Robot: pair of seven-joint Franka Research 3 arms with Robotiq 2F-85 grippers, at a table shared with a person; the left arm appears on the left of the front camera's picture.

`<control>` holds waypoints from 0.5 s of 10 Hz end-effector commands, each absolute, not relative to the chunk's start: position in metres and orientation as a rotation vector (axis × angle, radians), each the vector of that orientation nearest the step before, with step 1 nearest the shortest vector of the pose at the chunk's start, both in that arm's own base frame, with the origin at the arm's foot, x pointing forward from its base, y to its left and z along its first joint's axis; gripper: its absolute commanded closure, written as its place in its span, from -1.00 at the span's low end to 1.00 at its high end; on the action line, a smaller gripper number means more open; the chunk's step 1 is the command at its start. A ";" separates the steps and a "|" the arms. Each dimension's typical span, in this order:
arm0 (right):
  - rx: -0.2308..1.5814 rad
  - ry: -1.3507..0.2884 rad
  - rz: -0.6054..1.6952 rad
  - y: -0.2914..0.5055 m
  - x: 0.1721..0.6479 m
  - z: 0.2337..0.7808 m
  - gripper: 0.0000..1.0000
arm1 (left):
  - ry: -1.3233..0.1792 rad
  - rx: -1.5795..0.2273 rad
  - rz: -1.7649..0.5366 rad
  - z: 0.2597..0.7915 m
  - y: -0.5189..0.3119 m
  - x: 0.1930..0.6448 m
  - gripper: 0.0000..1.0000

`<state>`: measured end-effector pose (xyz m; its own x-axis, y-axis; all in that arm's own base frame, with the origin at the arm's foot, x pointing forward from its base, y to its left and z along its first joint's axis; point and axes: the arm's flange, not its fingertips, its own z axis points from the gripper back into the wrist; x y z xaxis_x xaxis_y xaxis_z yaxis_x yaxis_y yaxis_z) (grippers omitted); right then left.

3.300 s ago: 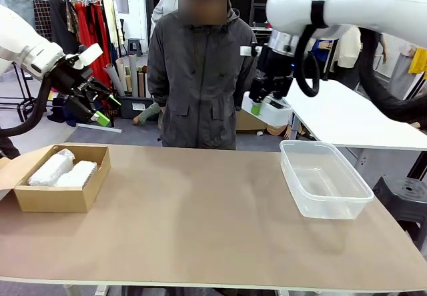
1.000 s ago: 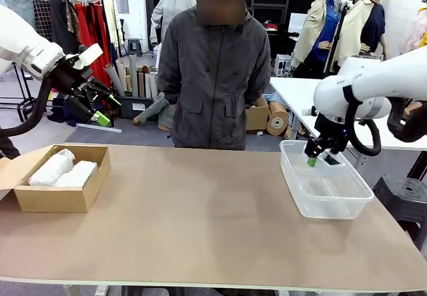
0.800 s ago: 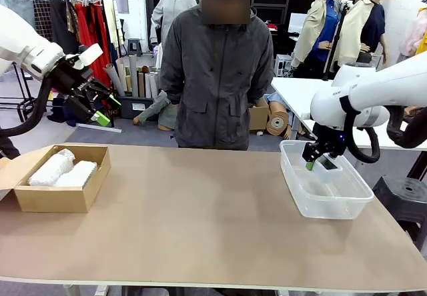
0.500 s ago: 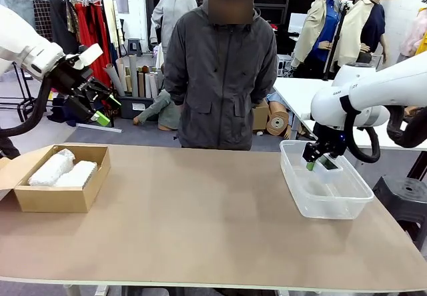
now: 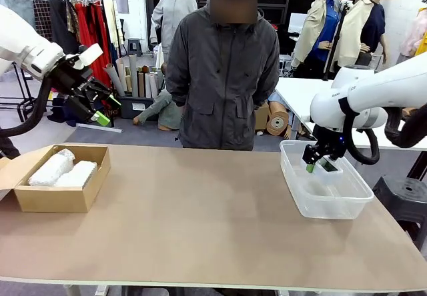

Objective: Separate and place wrapped and unwrapped clocks.
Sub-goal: If the picked Digital clock is wrapped, place it in the Package Box ; if not, place it in the Organizing box.

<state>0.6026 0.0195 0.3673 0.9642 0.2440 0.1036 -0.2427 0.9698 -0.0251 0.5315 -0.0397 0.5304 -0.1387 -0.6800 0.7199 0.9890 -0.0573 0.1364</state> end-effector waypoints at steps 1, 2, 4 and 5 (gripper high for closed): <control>-0.043 -0.108 0.190 0.011 0.618 0.348 1.00 | -0.731 -0.563 -1.586 0.532 -0.038 0.530 -1.00; -0.041 -0.101 0.180 0.005 0.620 0.341 1.00 | -0.731 -0.563 -1.586 0.532 -0.038 0.530 -1.00; -0.044 -0.113 0.156 -0.003 0.622 0.331 1.00 | -0.731 -0.563 -1.586 0.532 -0.038 0.530 -1.00; -0.042 -0.125 0.135 -0.005 0.623 0.324 1.00 | -0.731 -0.563 -1.586 0.532 -0.038 0.530 -1.00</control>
<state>0.6162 -0.0052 0.3215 0.9799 0.1771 0.0913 -0.1757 0.9842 -0.0232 0.5315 -0.0397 0.5304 -0.1387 -0.6800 0.7199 0.9890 -0.0573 0.1364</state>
